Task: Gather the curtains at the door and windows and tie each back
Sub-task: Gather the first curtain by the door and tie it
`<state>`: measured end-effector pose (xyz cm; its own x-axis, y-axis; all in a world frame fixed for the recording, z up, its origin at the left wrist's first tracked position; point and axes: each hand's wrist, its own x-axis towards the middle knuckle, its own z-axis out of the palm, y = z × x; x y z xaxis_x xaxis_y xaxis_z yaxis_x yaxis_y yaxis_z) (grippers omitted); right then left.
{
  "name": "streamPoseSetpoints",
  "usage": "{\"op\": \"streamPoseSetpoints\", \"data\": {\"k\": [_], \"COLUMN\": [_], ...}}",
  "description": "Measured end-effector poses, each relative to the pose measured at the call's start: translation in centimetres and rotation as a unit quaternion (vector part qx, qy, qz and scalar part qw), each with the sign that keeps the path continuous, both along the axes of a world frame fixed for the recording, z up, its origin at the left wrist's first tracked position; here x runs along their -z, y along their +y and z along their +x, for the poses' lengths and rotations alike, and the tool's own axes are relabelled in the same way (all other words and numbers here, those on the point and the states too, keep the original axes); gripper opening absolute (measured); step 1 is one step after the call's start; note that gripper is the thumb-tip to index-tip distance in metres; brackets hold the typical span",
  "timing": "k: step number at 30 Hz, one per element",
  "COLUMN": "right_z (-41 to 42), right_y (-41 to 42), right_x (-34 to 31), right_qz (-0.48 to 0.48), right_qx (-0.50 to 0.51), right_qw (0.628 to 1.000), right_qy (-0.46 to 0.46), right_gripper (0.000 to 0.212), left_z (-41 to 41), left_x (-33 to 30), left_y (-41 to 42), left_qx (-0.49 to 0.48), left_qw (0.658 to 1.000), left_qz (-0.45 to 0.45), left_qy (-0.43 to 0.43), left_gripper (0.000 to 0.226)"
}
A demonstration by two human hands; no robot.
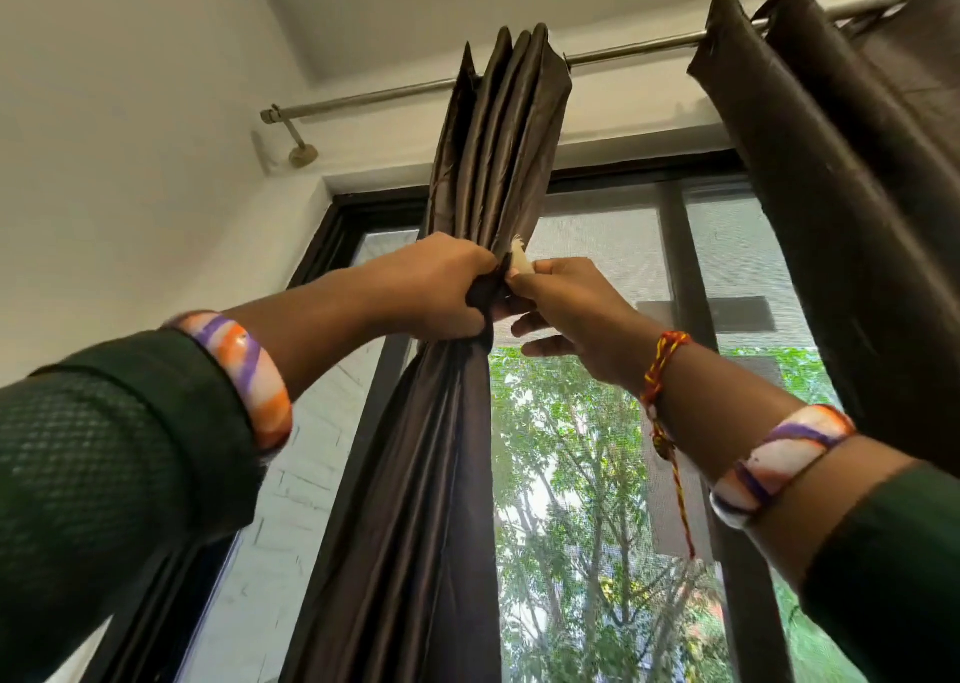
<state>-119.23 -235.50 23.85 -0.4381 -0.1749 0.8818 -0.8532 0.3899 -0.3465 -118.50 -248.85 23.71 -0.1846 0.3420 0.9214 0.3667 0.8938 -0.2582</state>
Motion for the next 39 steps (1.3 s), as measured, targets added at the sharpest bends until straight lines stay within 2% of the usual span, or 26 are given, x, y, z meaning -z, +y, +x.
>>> {"op": "streamPoseSetpoints", "data": {"k": [3, 5, 8, 10, 12, 14, 16, 19, 20, 22, 24, 26, 30, 32, 35, 39], "right_z": [0.3, 0.4, 0.5, 0.4, 0.2, -0.1, -0.6, -1.5, -1.9, -2.7, -3.4, -4.0, -4.8, -4.9, -4.8, -4.2], "right_y": [-0.7, -1.0, -1.0, -1.0, -0.9, -0.8, -0.9, -1.0, -0.8, -0.5, -0.4, -0.7, -1.1, -0.8, -0.2, 0.8], "right_x": [-0.4, -0.8, -1.2, -1.1, -0.7, -0.2, 0.6, 2.2, 2.6, 3.1, 3.7, 4.1, 4.2, 4.1, 3.9, 3.9], "right_qz": [-0.018, -0.032, -0.039, -0.033, -0.039, -0.057, -0.059, -0.032, -0.024, -0.013, -0.009, -0.02, -0.033, -0.02, -0.012, 0.011], "right_qx": [-0.01, 0.003, 0.016, 0.017, -0.001, -0.047, -0.098, -0.155, -0.16, -0.142, -0.111, -0.091, -0.042, -0.003, 0.039, 0.055], "right_qw": [1.0, 0.999, 0.999, 0.999, 0.999, 0.996, 0.99, 0.98, 0.979, 0.984, 0.991, 0.995, 0.998, 0.999, 0.997, 0.997], "right_qy": [-0.001, 0.012, 0.003, -0.013, -0.031, -0.055, -0.081, -0.12, -0.122, -0.107, -0.074, -0.037, 0.018, 0.044, 0.069, 0.056], "right_gripper": [0.031, 0.028, 0.016, 0.016, 0.014, 0.007, 0.008, 0.003, 0.003, 0.018, 0.029, 0.029, 0.02, 0.012, 0.011, 0.016], "left_z": [0.1, -0.3, -1.0, -1.5, -1.9, -2.3, -2.3, -2.3, -2.4, -2.5, -3.0, -3.6, -4.1, -4.2, -4.3, -4.4], "left_x": [0.5, 1.1, 1.7, 2.0, 2.1, 2.1, 1.9, 1.0, 0.8, 0.9, 1.2, 1.4, 1.5, 1.5, 1.5, 1.9], "left_y": [0.3, 0.6, 0.4, 0.0, -0.4, -0.7, -0.8, -0.8, -0.9, -1.0, -1.2, -1.3, -1.4, -1.8, -2.4, -2.7], "left_qx": [-0.019, -0.031, -0.014, -0.021, -0.07, -0.104, -0.071, 0.016, 0.045, 0.112, 0.183, 0.232, 0.282, 0.331, 0.398, 0.426], "left_qw": [0.993, 0.98, 0.972, 0.966, 0.96, 0.966, 0.982, 0.991, 0.984, 0.951, 0.91, 0.889, 0.867, 0.834, 0.782, 0.77], "left_qz": [0.029, 0.047, 0.043, -0.004, -0.046, -0.035, 0.036, 0.131, 0.15, 0.187, 0.213, 0.232, 0.242, 0.249, 0.271, 0.303], "left_qy": [0.114, 0.189, 0.23, 0.258, 0.267, 0.232, 0.17, -0.007, -0.082, -0.221, -0.304, -0.32, -0.332, -0.363, -0.396, -0.366], "left_gripper": [0.014, 0.025, 0.043, 0.037, 0.029, 0.028, 0.025, 0.017, 0.016, 0.017, 0.019, 0.018, 0.015, 0.013, 0.024, 0.024]}}
